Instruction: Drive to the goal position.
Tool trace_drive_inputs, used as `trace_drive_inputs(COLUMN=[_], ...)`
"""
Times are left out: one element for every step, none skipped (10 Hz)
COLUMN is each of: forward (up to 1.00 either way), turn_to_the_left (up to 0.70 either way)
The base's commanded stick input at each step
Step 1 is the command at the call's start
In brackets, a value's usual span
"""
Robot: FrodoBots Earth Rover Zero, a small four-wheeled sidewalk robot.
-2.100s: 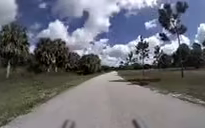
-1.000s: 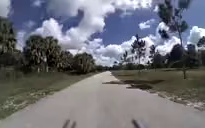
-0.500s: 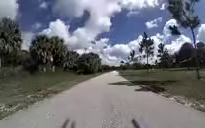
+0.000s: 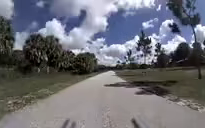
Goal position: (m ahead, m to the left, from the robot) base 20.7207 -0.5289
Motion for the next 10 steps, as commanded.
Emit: trace_drive_inputs(forward=[0.70,0.70,0.70,0.70,0.70,0.70,0.70,0.70,0.70,0.70], turn_to_the_left=[0.00,0.00,0.00,0.00,0.00,0.00,0.00,0.00,0.07,0.35])
